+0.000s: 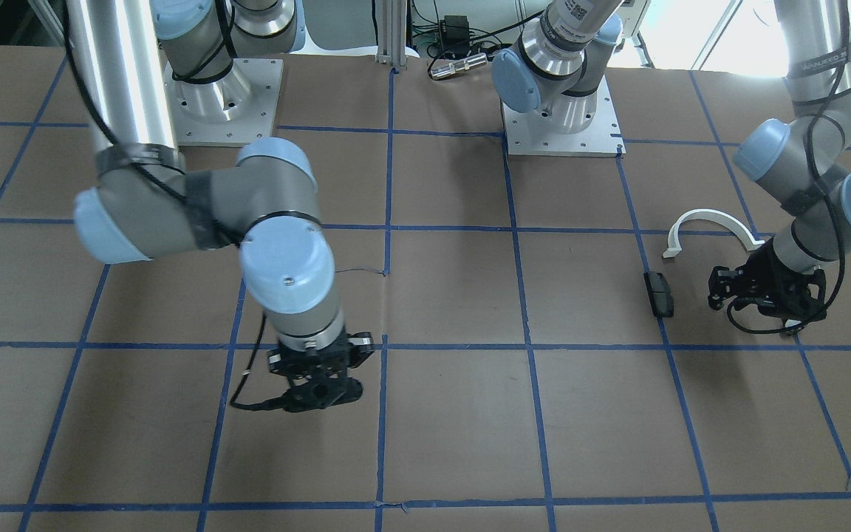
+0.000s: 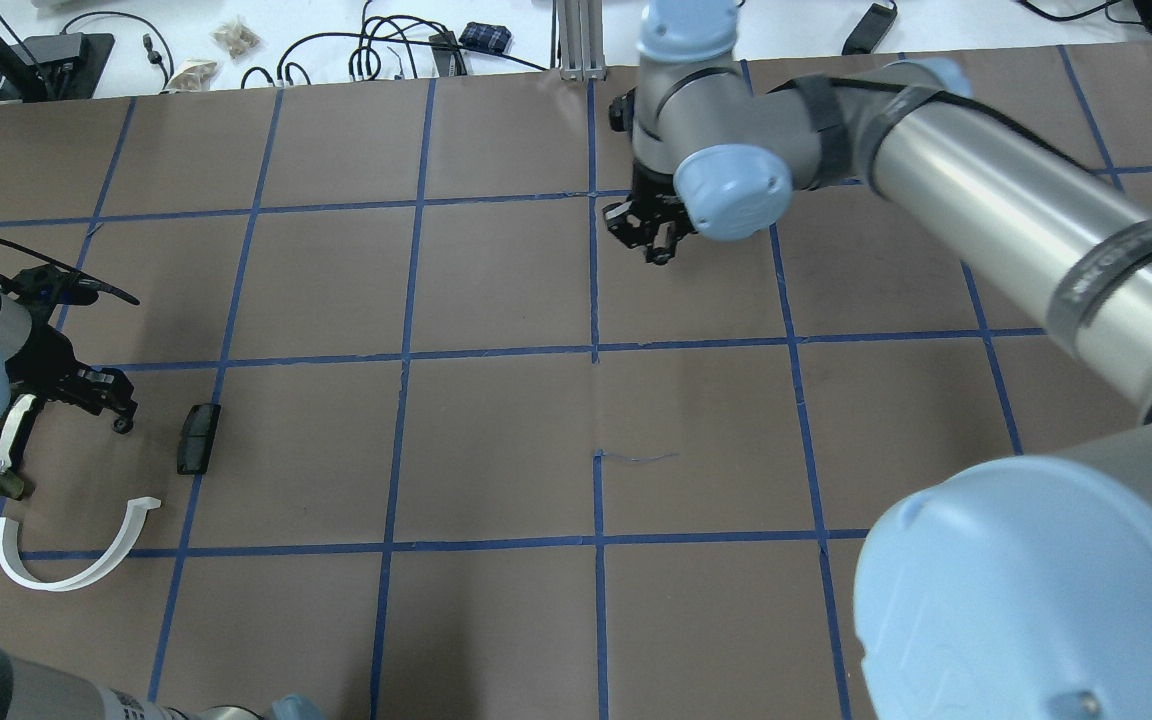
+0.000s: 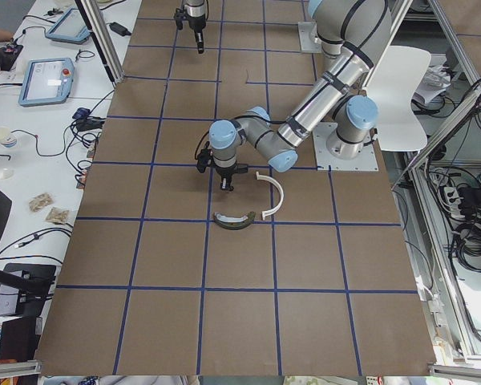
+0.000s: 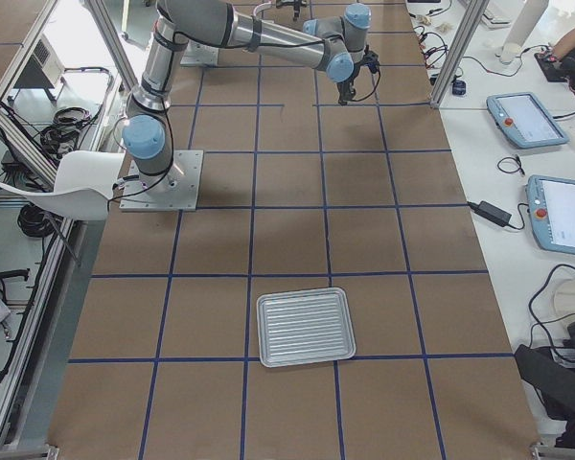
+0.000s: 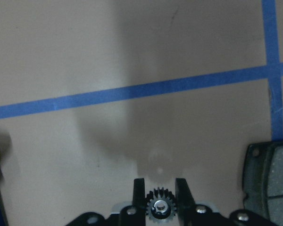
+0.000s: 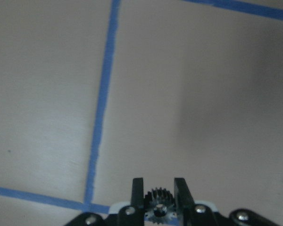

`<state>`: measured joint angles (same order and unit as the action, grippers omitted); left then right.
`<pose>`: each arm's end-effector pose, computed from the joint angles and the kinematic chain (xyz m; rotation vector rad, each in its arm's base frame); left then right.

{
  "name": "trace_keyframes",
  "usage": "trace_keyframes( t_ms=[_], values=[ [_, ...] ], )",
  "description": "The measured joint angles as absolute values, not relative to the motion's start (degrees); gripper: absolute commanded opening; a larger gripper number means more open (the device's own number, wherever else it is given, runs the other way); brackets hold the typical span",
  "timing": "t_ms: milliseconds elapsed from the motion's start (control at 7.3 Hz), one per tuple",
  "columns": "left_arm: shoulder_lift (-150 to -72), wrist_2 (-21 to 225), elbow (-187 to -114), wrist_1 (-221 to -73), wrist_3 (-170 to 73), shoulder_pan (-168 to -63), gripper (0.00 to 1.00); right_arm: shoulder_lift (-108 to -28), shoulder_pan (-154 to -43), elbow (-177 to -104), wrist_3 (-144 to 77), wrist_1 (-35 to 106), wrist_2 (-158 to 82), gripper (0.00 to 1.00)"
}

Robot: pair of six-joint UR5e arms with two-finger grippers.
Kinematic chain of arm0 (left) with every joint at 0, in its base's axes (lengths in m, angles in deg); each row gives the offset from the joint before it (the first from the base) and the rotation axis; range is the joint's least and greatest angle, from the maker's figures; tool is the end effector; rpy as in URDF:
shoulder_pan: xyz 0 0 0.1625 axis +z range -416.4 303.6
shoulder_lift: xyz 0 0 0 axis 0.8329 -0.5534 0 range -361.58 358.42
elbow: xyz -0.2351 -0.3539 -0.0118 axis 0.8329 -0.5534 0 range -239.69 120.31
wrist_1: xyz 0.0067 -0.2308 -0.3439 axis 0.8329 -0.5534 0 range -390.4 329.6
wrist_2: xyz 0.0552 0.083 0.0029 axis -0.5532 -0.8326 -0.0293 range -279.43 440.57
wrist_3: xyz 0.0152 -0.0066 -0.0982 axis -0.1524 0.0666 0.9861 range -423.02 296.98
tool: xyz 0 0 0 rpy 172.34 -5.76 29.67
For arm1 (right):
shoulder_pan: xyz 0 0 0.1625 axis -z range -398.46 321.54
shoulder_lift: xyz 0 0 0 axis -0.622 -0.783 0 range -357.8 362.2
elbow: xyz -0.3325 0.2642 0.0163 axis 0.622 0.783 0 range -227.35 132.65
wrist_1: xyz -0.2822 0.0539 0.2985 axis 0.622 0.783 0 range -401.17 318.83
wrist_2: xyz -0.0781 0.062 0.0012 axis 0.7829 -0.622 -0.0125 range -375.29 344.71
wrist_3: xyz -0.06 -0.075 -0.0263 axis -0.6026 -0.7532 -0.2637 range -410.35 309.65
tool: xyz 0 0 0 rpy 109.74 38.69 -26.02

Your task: Place bearing gear from tray to pile

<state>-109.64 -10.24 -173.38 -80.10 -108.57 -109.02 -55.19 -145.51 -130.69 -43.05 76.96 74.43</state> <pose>0.2117 -0.4945 0.2034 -0.2235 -3.1272 -0.0443 0.3287 -0.6159 0.2531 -0.2658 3.1169 -0.0564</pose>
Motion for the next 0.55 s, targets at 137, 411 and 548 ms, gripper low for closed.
trace_keyframes(
  t_ms=[137, 411, 548],
  values=[
    [-108.8, -10.3, -171.8, -80.7, -108.3, -110.1, 0.8, -53.3, -149.3, -130.8, -38.0, 79.6, 74.8, 0.11],
    [-108.1, -10.2, -166.6, -85.3, -104.6, -116.9, 0.81, -51.5, -152.0, -131.0, -35.4, 80.9, 75.4, 0.16],
    [-107.9, -9.4, -164.8, -87.1, -99.5, -121.9, 0.81, -51.4, -152.1, -131.5, -35.7, 80.9, 75.8, 0.19]
  ],
)
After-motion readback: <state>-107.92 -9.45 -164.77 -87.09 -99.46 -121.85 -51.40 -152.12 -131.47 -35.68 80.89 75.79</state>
